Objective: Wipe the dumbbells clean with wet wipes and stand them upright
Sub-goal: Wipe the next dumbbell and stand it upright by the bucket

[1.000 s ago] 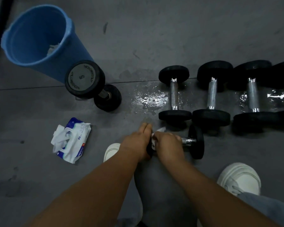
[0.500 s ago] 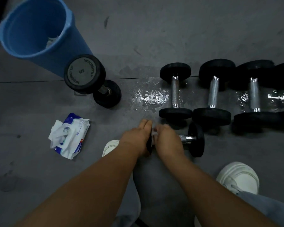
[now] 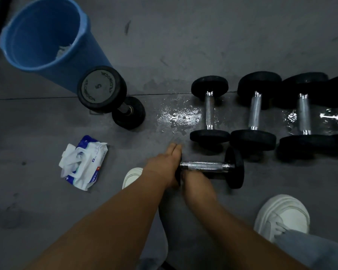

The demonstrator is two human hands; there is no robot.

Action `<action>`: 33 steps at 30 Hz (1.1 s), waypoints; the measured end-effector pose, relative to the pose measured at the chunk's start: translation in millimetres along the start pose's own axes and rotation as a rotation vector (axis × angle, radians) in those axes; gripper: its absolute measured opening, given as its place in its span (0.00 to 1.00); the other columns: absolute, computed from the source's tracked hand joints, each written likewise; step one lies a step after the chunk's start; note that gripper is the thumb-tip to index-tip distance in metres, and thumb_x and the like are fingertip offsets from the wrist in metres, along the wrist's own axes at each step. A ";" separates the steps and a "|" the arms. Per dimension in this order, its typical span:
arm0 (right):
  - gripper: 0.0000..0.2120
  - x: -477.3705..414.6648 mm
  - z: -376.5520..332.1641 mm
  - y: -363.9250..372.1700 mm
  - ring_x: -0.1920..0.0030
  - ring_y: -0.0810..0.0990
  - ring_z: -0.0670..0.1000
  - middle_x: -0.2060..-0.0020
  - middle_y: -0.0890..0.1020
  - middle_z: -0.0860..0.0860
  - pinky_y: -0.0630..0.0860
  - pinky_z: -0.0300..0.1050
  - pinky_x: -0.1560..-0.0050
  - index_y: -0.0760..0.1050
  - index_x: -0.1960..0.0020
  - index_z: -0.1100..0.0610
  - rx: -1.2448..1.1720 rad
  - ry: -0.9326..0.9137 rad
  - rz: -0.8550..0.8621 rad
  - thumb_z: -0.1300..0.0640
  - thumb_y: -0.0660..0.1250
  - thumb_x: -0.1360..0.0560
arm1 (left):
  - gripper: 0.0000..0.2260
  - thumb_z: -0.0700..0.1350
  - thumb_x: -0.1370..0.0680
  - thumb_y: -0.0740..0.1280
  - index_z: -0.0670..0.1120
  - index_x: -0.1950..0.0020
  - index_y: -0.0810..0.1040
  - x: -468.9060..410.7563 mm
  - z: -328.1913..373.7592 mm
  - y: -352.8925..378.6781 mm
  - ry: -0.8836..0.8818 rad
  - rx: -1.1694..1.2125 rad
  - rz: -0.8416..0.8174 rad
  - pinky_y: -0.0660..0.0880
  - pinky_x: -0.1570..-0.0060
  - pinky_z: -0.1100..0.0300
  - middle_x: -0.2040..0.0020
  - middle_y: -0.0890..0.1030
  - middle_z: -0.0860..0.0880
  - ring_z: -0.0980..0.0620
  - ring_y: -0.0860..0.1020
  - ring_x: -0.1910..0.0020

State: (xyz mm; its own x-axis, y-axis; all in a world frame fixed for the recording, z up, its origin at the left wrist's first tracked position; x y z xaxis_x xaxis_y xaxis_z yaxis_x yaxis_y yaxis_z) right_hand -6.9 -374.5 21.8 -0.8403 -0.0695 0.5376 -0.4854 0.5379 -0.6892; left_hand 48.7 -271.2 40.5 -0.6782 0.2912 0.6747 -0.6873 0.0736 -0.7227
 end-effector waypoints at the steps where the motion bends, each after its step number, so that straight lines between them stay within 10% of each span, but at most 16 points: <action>1: 0.08 6.1 3.1 0.8 0.49 0.80 0.60 0.52 0.81 0.57 0.74 0.47 0.54 0.76 0.50 0.57 -0.018 0.006 -0.033 0.56 0.58 0.21 | 0.53 0.50 0.33 0.78 0.49 0.20 0.45 -0.4 -0.3 0.2 0.001 0.007 -0.015 0.74 0.42 0.49 0.20 0.49 0.50 0.40 0.73 0.34; 5: 0.08 -20.4 2.2 -14.4 0.54 0.79 0.61 0.56 0.81 0.58 0.71 0.50 0.58 0.75 0.51 0.57 -0.131 0.006 0.228 0.53 0.60 0.21 | 0.53 0.50 0.34 0.78 0.49 0.20 0.45 -1.7 -1.7 -1.0 -0.004 0.004 -0.021 0.74 0.41 0.48 0.20 0.50 0.51 0.40 0.73 0.34; 10: 0.04 8.0 8.9 3.6 0.55 0.80 0.57 0.60 0.81 0.53 0.71 0.43 0.59 0.71 0.57 0.55 -0.251 0.103 0.028 0.58 0.61 0.24 | 0.52 0.52 0.33 0.78 0.49 0.20 0.46 -0.1 0.0 -0.4 0.003 0.015 -0.013 0.74 0.41 0.47 0.20 0.50 0.52 0.41 0.74 0.34; 14: 0.08 -6.9 -3.4 -14.4 0.64 0.70 0.50 0.65 0.73 0.50 0.59 0.40 0.63 0.73 0.61 0.55 -0.418 0.056 0.346 0.66 0.62 0.28 | 0.50 0.51 0.34 0.78 0.50 0.21 0.48 -0.7 -1.2 -1.7 -0.011 0.029 0.001 0.75 0.43 0.48 0.21 0.53 0.52 0.41 0.75 0.35; 19: 0.08 -4.9 0.5 -12.7 0.54 0.78 0.58 0.56 0.80 0.59 0.66 0.44 0.57 0.78 0.55 0.61 -0.201 0.072 0.085 0.61 0.61 0.23 | 0.53 0.51 0.35 0.79 0.49 0.21 0.47 0.6 -0.2 -1.8 0.000 0.010 -0.011 0.74 0.43 0.49 0.20 0.51 0.51 0.41 0.74 0.36; 23: 0.08 -10.6 -9.0 -26.6 0.56 0.77 0.56 0.55 0.75 0.57 0.69 0.44 0.56 0.78 0.52 0.60 -0.292 0.033 0.270 0.63 0.60 0.24 | 0.53 0.50 0.36 0.81 0.49 0.21 0.49 -2.5 -1.0 -4.2 -0.009 -0.009 -0.013 0.74 0.45 0.49 0.22 0.54 0.51 0.41 0.75 0.36; 27: 0.09 11.7 -1.5 -0.9 0.47 0.78 0.57 0.50 0.78 0.57 0.68 0.41 0.53 0.77 0.47 0.61 -0.144 0.055 -0.027 0.61 0.60 0.22 | 0.54 0.52 0.36 0.80 0.50 0.21 0.47 -4.1 -0.7 -3.2 -0.004 -0.024 -0.010 0.74 0.44 0.50 0.22 0.54 0.51 0.41 0.75 0.36; 33: 0.08 -1.4 -10.4 -15.3 0.56 0.75 0.55 0.55 0.74 0.55 0.70 0.47 0.55 0.73 0.51 0.55 -0.343 0.032 0.144 0.54 0.56 0.23 | 0.54 0.50 0.36 0.80 0.49 0.21 0.48 -6.3 -1.7 -8.1 -0.008 -0.001 -0.028 0.74 0.41 0.49 0.21 0.54 0.50 0.42 0.75 0.34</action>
State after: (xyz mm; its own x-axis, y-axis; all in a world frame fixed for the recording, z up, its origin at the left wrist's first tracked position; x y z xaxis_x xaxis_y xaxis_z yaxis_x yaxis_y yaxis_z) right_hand 4.2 -373.9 36.7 -0.8833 0.0506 0.4660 -0.2493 0.7911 -0.5585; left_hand 58.9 -272.0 41.9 -0.6606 0.2816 0.6959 -0.7059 0.0825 -0.7035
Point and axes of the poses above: each hand's wrist, its own x-axis away from the middle knuckle, its own y-axis out of the palm, z = x × y, the point moved 3 cm from there along -x, towards the middle knuckle
